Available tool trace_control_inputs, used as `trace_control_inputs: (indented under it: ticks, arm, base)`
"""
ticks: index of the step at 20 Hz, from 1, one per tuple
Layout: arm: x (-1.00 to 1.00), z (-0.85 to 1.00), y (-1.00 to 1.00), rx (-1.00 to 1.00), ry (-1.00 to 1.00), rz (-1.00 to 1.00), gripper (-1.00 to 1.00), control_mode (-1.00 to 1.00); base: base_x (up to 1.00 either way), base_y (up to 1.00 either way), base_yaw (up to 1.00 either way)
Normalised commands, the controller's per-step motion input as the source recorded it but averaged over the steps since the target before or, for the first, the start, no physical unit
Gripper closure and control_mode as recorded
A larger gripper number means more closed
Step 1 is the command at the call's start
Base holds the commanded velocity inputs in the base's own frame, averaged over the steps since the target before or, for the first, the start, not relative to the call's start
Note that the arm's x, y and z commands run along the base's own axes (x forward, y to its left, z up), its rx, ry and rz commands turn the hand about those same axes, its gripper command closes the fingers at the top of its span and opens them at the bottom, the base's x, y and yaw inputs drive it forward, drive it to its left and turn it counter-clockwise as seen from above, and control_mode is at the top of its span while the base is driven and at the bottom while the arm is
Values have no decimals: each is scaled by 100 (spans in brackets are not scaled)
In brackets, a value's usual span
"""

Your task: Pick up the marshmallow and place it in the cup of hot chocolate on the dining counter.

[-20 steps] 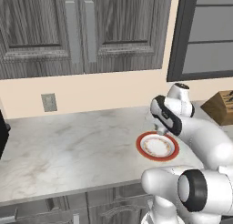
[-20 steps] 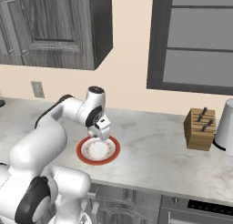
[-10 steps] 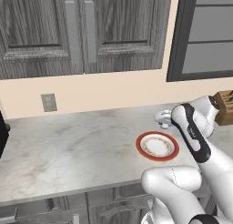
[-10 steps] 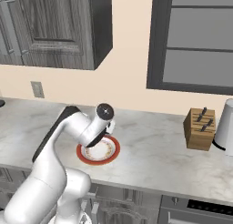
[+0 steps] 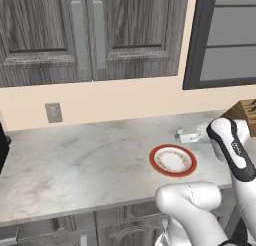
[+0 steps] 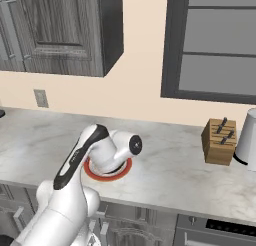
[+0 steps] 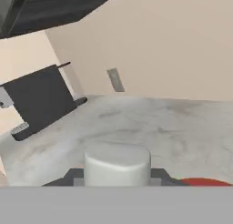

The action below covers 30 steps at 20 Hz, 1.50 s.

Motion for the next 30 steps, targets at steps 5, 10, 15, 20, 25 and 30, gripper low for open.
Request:
trace_control_inputs:
  ticks: [5,10,15,20,25,30]
  arm:
    - [0,11,-12,0,-26,40,100,-100]
    - [0,11,0,-3,-33,29,100,-100]
    - [-10,25,4,-5,-17,21,100,-100]
    - [-31,25,21,-7,-1,15,100,-100]
    - [-32,38,16,-6,-4,14,100,-100]
    - [-43,37,2,-1,-6,9,100,-100]
  base:
    - [0,0,0]
    - [0,0,0]
    - [0,0,0]
    - [0,0,0]
    - [0,0,0]
    - [0,0,0]
